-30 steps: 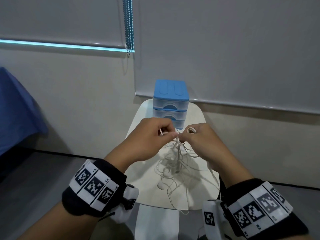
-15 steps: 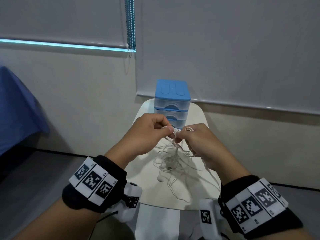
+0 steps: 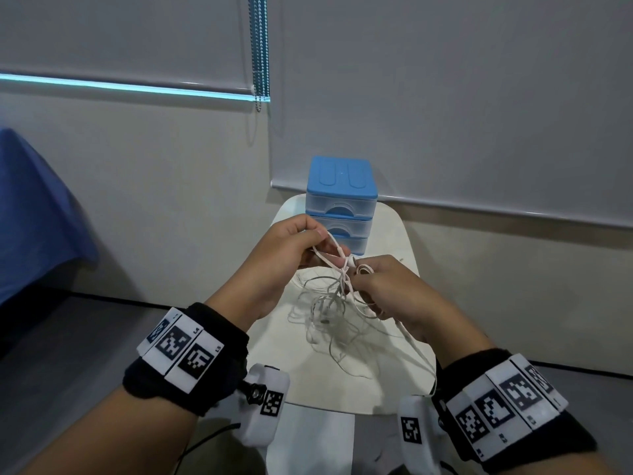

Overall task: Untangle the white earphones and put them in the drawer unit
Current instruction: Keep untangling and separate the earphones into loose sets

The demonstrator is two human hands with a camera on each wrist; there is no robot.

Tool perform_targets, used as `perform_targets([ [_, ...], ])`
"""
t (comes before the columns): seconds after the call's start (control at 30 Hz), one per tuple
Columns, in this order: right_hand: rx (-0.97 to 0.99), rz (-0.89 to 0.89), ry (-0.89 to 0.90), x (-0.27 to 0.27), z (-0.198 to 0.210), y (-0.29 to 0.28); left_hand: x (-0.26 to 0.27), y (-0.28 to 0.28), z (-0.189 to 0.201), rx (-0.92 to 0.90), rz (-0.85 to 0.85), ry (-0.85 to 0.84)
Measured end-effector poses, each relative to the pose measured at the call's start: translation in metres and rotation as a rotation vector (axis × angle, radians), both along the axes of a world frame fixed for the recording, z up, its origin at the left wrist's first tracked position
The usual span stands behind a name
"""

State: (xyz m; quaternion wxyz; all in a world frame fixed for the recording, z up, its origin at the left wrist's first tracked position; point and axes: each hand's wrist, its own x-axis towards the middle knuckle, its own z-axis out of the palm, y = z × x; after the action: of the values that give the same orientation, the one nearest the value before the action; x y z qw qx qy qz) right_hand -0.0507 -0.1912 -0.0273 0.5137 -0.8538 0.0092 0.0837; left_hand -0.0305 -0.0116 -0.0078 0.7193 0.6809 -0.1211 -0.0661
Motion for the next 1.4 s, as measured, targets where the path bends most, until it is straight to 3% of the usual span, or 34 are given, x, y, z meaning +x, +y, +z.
perform_targets([
  [0.13,-0.013,-0.014,-0.075,0.001,0.001,0.001,0.001,0.001,0.003,0.048,0.004,0.002],
  [0.27,0.119,-0.096,-0.113,0.002,0.003,-0.002,0.007,0.006,0.004,0.143,0.041,0.021],
  [0.5,0.201,0.041,-0.235,-0.006,0.01,-0.002,0.009,0.01,0.004,0.204,0.09,0.149],
  [0.73,0.249,0.135,-0.304,-0.008,0.01,-0.003,0.012,0.013,0.004,0.227,0.13,0.172],
  [0.9,0.134,0.25,-0.325,-0.008,0.016,0.004,0.012,0.008,0.004,0.37,0.083,0.108],
  [1.13,0.064,-0.057,-0.37,0.012,0.009,-0.006,0.008,0.009,0.009,0.335,0.008,0.074],
  [1.3,-0.058,0.082,-0.329,0.011,0.012,-0.008,0.008,0.007,0.012,0.277,0.024,0.112],
  [1.4,-0.207,0.069,-0.38,0.014,0.008,-0.009,0.008,0.005,0.012,0.259,0.025,0.152],
])
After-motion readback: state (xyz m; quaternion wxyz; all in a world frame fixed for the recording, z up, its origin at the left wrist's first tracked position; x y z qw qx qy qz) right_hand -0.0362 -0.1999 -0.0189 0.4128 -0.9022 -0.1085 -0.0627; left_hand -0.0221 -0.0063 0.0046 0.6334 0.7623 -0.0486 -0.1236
